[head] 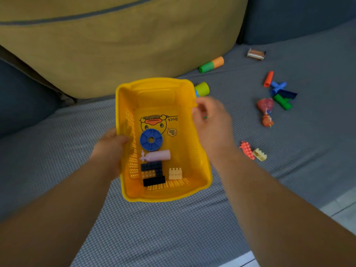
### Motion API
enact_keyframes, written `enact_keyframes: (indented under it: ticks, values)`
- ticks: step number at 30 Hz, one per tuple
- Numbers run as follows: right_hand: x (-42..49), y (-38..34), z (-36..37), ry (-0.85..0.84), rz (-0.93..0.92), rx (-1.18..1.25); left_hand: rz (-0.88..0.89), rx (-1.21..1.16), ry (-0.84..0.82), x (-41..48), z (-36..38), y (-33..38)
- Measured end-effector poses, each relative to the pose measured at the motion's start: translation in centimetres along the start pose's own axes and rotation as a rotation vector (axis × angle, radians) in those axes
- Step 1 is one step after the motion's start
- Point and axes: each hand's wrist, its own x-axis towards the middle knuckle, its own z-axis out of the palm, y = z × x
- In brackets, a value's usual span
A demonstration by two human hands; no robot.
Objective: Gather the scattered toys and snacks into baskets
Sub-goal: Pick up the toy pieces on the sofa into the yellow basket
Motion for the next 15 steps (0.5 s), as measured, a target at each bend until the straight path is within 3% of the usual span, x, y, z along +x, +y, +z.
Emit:
enact_keyframes:
  ticks: [2, 4, 11, 15]
  values:
    - [1.9, 2.7, -1.1, 0.131, 0.118, 0.006, 0.002, 0.004, -0.007, 0.0, 0.7, 0.1]
    - [2.9, 5.8, -1.5, 0.139, 0.22, -0.042, 0.005, 0.002, -0.003, 0.3, 1.6, 0.3]
    - [3.5, 13.0, 0.4, -0.344, 0.39, -0.266, -0.008, -0.003, 0.021, 1.1, 4.2, 0.3]
    - [4.2, 14.5, 1.3, -0.514, 0.396, -0.407, -0.005, -0.01, 0.027, 1.3, 4.9, 0.5]
